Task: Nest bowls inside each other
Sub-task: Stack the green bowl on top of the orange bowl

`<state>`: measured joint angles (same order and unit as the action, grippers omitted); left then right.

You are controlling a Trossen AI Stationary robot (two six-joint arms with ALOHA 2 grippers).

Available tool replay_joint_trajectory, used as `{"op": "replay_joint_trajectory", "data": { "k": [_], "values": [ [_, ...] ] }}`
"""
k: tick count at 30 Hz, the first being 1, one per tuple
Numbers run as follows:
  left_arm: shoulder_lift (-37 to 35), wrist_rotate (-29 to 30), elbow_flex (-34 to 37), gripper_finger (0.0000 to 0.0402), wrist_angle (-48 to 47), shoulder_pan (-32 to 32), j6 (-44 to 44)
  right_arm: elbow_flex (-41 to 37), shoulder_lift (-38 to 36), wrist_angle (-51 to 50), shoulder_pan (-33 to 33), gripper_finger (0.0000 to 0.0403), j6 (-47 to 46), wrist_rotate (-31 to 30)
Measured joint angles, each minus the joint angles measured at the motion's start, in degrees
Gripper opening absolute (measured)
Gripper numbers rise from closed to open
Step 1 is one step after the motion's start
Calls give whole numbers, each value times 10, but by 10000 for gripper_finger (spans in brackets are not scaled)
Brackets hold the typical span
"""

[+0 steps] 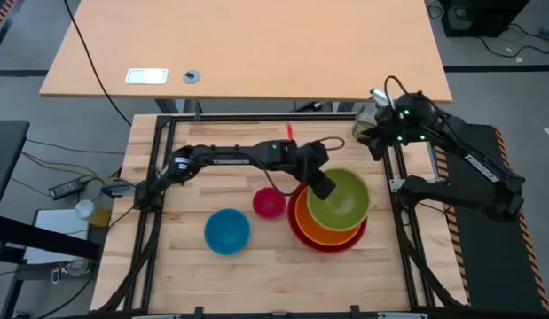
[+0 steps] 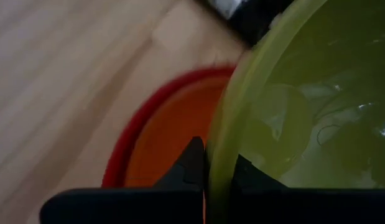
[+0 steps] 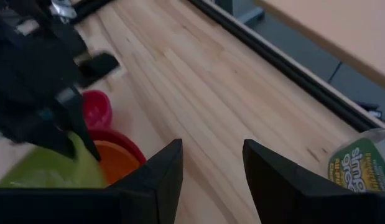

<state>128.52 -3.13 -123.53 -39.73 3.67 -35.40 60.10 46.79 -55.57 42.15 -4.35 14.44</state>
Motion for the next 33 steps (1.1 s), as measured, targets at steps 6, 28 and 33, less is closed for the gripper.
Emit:
{"op": "replay_joint_trajectory", "data": {
  "k": [6, 28, 33],
  "values": [
    [7, 74, 0, 17, -86, -20, 53, 0, -19, 2, 0, 174, -2, -2],
    [22, 204, 2, 136, -12, -74, 303, 0, -14, 4, 0, 174, -15, -2],
    [18, 203, 2, 213, -13, -67, 301, 0, -14, 5, 0, 174, -18, -1]
  ]
}}
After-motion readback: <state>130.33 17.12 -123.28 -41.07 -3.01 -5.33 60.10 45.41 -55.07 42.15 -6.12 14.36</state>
